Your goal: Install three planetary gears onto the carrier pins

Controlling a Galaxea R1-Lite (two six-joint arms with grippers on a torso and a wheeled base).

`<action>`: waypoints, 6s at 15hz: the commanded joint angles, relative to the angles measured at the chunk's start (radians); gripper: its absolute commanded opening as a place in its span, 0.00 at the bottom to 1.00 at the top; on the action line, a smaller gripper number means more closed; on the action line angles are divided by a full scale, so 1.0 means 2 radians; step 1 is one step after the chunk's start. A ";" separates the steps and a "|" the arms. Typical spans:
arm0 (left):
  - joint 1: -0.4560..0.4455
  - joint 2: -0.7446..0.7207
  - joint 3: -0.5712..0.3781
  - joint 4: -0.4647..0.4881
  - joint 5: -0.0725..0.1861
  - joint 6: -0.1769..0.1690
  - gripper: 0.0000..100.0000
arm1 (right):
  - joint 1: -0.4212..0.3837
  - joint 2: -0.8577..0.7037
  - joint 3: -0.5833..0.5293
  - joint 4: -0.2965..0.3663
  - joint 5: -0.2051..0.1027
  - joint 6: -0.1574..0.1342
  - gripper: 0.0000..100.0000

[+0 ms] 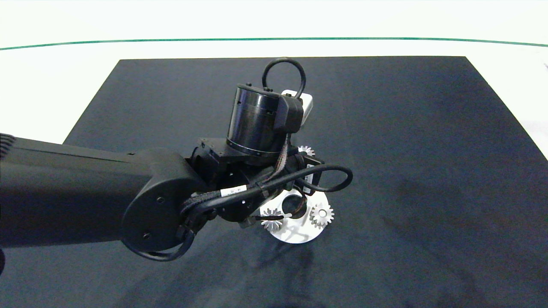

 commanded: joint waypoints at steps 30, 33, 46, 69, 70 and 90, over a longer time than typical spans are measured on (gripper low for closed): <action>0.024 0.006 0.096 -0.107 0.000 0.027 0.00 | 0.000 -0.002 0.001 0.001 0.001 -0.011 1.00; 0.024 0.002 0.100 -0.107 0.000 0.028 0.00 | 0.000 -0.003 0.001 0.001 0.001 -0.012 1.00; 0.019 0.005 0.119 -0.136 0.000 0.036 0.00 | -0.001 -0.003 0.001 0.001 0.001 -0.011 1.00; 0.015 0.013 0.112 -0.136 0.000 0.044 1.00 | -0.001 -0.004 0.001 0.001 0.001 -0.013 1.00; 0.016 0.013 0.112 -0.136 0.000 0.044 1.00 | -0.001 -0.004 0.001 0.001 0.001 -0.013 1.00; 0.242 -0.385 0.289 -0.089 0.000 0.061 1.00 | -0.215 -0.052 0.002 0.001 -0.057 -0.041 1.00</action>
